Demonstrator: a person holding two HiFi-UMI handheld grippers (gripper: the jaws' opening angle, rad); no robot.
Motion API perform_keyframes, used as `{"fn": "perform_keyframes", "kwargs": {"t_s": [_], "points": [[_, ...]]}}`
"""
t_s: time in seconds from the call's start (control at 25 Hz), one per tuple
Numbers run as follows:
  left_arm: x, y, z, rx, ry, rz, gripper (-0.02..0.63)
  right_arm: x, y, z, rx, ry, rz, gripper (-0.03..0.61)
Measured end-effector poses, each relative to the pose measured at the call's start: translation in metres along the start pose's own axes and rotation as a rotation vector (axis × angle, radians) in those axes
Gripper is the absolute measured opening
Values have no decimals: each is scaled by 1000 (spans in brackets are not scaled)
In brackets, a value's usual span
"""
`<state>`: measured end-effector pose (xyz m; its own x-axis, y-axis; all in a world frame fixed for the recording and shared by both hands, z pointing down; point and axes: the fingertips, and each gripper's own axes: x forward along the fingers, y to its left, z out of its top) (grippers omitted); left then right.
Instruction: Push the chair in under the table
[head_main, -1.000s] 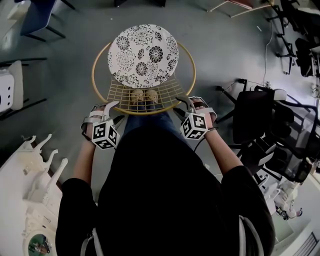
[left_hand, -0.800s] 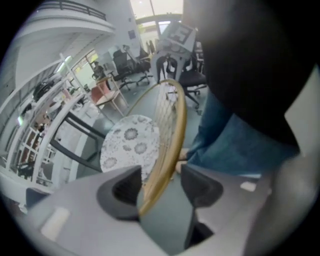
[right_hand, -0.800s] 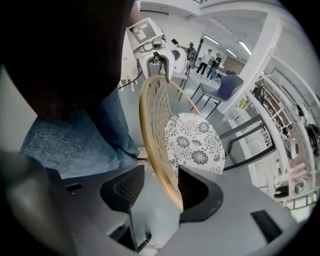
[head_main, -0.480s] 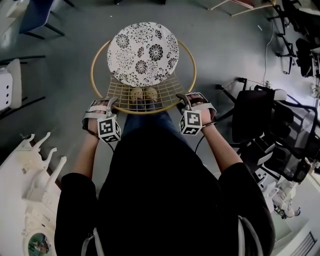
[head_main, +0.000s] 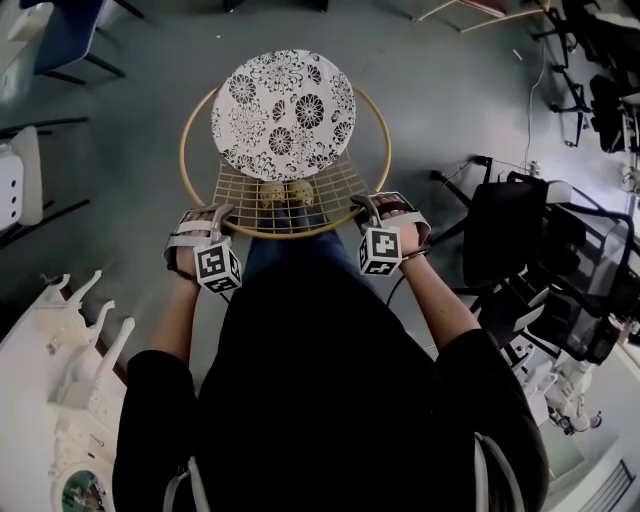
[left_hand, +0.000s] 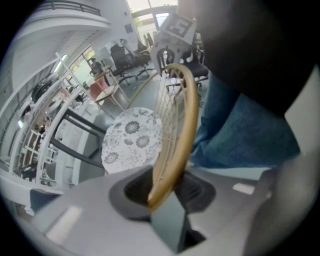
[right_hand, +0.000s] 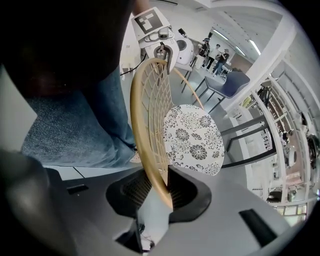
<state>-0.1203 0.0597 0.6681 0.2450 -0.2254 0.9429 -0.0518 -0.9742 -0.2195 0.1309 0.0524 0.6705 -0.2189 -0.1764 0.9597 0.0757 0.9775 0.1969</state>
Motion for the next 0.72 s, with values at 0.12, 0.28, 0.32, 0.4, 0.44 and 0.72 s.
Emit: {"fn": "perform_keyframes", "kwargs": {"t_s": [0.12,0.28,0.32,0.4,0.44,0.72], "points": [[1,2,1,-15,5,-8,121,1,-2,-2,0,12,-1,95],[4,13,-2,-27,11,3,121,5,-13,-2,28,23,-6,97],[5,18,-3,-27,12,11,121,6,-17,-2,30,25,-8,96],[7,30,-6,-28,14,23,121,9,-26,-2,32,30,-14,95],[9,36,-7,-28,14,26,121,10,-32,-1,34,33,-19,95],[18,83,-13,-26,16,47,123,19,-77,-1,60,50,-54,94]]}}
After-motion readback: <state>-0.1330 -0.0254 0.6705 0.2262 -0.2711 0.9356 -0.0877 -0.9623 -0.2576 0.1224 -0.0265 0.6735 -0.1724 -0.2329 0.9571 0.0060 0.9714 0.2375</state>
